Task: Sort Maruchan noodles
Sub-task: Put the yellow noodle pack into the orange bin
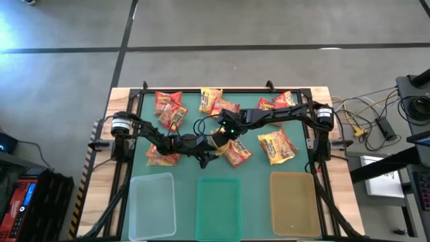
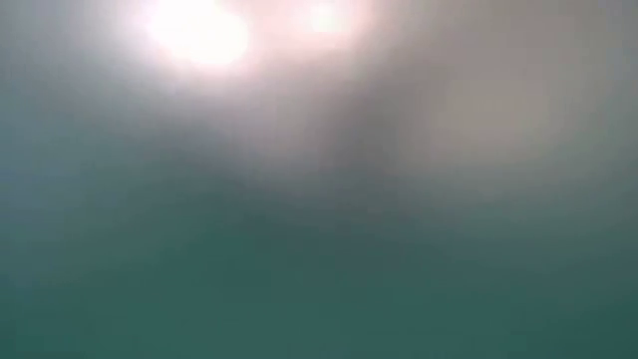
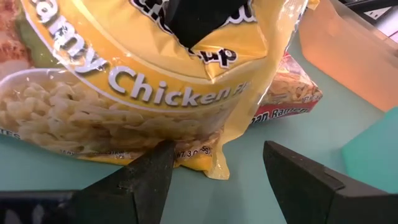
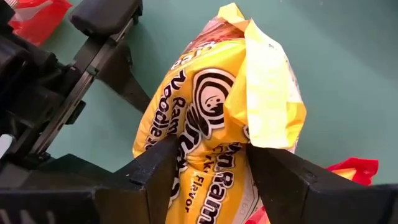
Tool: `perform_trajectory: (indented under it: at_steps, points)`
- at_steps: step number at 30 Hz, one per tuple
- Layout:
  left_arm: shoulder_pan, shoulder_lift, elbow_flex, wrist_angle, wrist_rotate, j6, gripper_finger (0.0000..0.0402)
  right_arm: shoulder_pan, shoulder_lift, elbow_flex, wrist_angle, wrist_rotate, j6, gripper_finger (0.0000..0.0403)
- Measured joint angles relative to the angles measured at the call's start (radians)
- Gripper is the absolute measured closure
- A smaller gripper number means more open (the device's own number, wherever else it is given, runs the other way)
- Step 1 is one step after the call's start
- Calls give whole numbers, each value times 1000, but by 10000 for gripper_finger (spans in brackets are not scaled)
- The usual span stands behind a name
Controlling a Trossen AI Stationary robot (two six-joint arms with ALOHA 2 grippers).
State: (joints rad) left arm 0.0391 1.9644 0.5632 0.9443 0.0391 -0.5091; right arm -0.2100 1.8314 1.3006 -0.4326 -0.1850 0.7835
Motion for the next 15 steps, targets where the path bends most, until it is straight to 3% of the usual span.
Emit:
perform_trajectory:
  at_steps: [6, 15]
  points:
    - [0, 0, 0, 4, -1, 0, 169, 0, 0, 0, 6, 2, -18, 238]
    - [1, -2, -1, 9, -3, -2, 169, 0, -4, 0, 5, 1, -53, 330]
